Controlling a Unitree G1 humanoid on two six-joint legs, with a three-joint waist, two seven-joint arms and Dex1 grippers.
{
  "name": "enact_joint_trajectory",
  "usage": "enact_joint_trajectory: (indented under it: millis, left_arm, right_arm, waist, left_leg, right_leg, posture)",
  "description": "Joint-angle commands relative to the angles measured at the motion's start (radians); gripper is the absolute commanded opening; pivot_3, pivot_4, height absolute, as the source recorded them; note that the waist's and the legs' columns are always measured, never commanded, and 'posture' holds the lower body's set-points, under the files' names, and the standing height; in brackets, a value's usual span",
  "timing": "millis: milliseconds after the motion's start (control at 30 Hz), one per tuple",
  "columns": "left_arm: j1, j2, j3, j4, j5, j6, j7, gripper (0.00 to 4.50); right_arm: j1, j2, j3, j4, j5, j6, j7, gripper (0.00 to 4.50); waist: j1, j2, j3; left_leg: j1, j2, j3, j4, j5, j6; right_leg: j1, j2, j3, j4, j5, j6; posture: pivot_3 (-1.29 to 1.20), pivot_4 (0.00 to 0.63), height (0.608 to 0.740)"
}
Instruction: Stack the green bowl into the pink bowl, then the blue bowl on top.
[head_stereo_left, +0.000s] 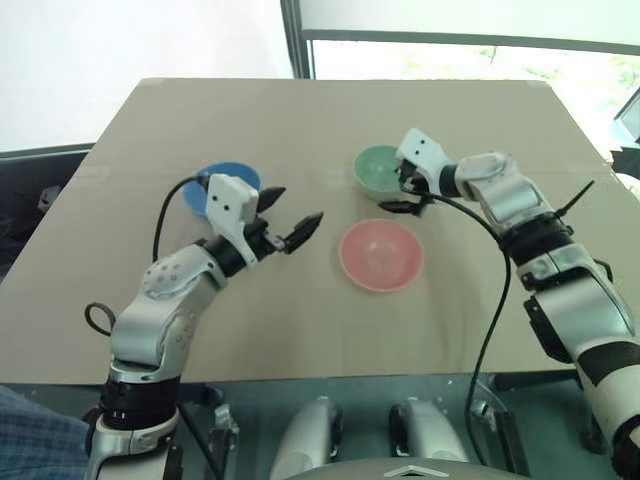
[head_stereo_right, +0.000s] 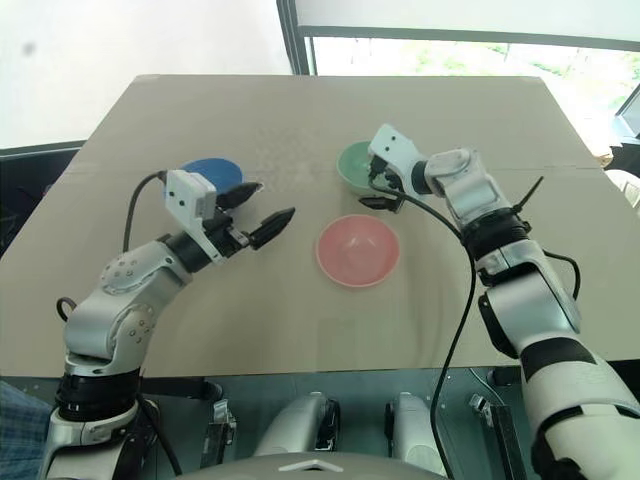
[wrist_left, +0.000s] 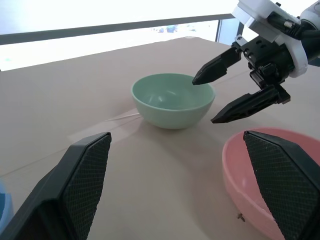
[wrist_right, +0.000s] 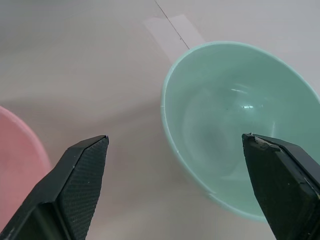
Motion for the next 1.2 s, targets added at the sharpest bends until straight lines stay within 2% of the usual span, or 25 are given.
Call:
enact_joint_trajectory:
  millis: [33, 233, 267, 300, 567, 600, 900, 1000, 1100, 1200]
  left_arm:
    - [0.013, 0.005, 0.057, -0.102, -0.058, 0.019, 0.018, 4.50]
    - [0.046, 0.021, 0.108, -0.160, -0.103, 0.049, 0.032, 4.50]
    - [0.052, 0.023, 0.115, -0.164, -0.109, 0.051, 0.033, 4.50]
    - [0.058, 0.026, 0.125, -0.170, -0.116, 0.054, 0.034, 4.50]
    - [0.084, 0.040, 0.144, -0.191, -0.139, 0.050, 0.041, 4.50]
    - [0.087, 0.040, 0.144, -0.192, -0.140, 0.045, 0.039, 4.50]
    - [0.087, 0.030, 0.134, -0.182, -0.145, 0.016, 0.026, 4.50]
    - [0.090, 0.028, 0.128, -0.178, -0.149, 0.007, 0.013, 4.50]
    - [0.090, 0.027, 0.121, -0.167, -0.143, -0.006, -0.002, 4.50]
    - [0.080, 0.024, 0.106, -0.147, -0.142, -0.019, -0.026, 4.50]
  right_arm:
    - [-0.065, 0.026, -0.001, 0.149, -0.062, -0.115, -0.049, 4.49]
    - [-0.105, 0.091, 0.012, 0.312, -0.144, -0.220, -0.093, 4.49]
    - [-0.109, 0.100, 0.011, 0.329, -0.155, -0.232, -0.098, 3.97]
    - [-0.114, 0.111, 0.007, 0.343, -0.163, -0.241, -0.102, 3.75]
    - [-0.133, 0.142, -0.024, 0.384, -0.193, -0.266, -0.103, 0.31]
    - [-0.133, 0.143, -0.028, 0.385, -0.196, -0.267, -0.103, 0.05]
    - [-0.131, 0.132, -0.043, 0.378, -0.214, -0.302, -0.093, 0.05]
    - [-0.140, 0.115, -0.051, 0.326, -0.204, -0.343, -0.041, 0.05]
    - [-0.129, 0.090, -0.070, 0.211, -0.167, -0.339, 0.053, 0.05]
    - [-0.053, 0.043, -0.084, -0.053, -0.115, -0.259, 0.162, 0.05]
  waist:
    - [0.000, 0.000, 0.000]
    - [-0.003, 0.000, 0.000]
    - [-0.004, 0.000, 0.000]
    - [-0.004, 0.001, 0.000]
    - [-0.004, 0.001, 0.000]
    - [-0.005, 0.001, 0.000]
    - [-0.005, 0.001, 0.001]
    - [-0.005, 0.001, 0.001]
    - [-0.005, 0.002, 0.001]
    - [-0.003, 0.002, 0.001]
  left_leg:
    - [0.000, 0.000, 0.000, 0.000, 0.000, 0.000]
    - [0.001, 0.000, 0.000, 0.000, 0.001, -0.001]
    - [0.001, 0.000, 0.000, 0.000, 0.001, -0.002]
    - [0.001, 0.000, 0.000, 0.000, 0.001, -0.002]
    - [0.002, 0.000, -0.001, -0.001, 0.002, -0.004]
    - [0.002, 0.000, -0.001, -0.001, 0.002, -0.004]
    - [0.002, 0.000, -0.001, -0.002, 0.002, -0.005]
    - [0.002, 0.000, -0.001, -0.002, 0.002, -0.005]
    - [0.002, 0.000, -0.001, -0.002, 0.002, -0.005]
    - [0.002, 0.000, -0.002, -0.003, 0.002, -0.005]
  right_leg:
    - [0.000, 0.000, 0.000, 0.000, 0.000, 0.000]
    - [0.000, 0.000, 0.000, 0.001, 0.000, 0.000]
    - [0.000, 0.001, 0.000, 0.001, 0.000, 0.000]
    - [0.000, 0.001, 0.000, 0.002, 0.000, 0.000]
    - [0.000, 0.001, 0.000, 0.003, 0.000, 0.000]
    - [0.000, 0.001, 0.000, 0.003, 0.000, 0.000]
    - [0.000, 0.001, 0.000, 0.003, 0.000, 0.000]
    - [0.000, 0.001, 0.000, 0.003, 0.000, 0.000]
    - [0.000, 0.001, 0.000, 0.003, 0.000, 0.000]
    - [0.000, 0.001, 0.000, 0.002, 0.000, 0.000]
  posture:
    - [0.00, 0.150, 0.740]
    - [0.00, 0.150, 0.740]
    - [0.00, 0.150, 0.740]
    - [0.00, 0.150, 0.740]
    - [0.00, 0.150, 0.740]
    - [0.00, 0.150, 0.740]
    - [0.00, 0.150, 0.740]
    - [0.00, 0.150, 0.740]
    - [0.00, 0.150, 0.740]
    - [0.00, 0.150, 0.740]
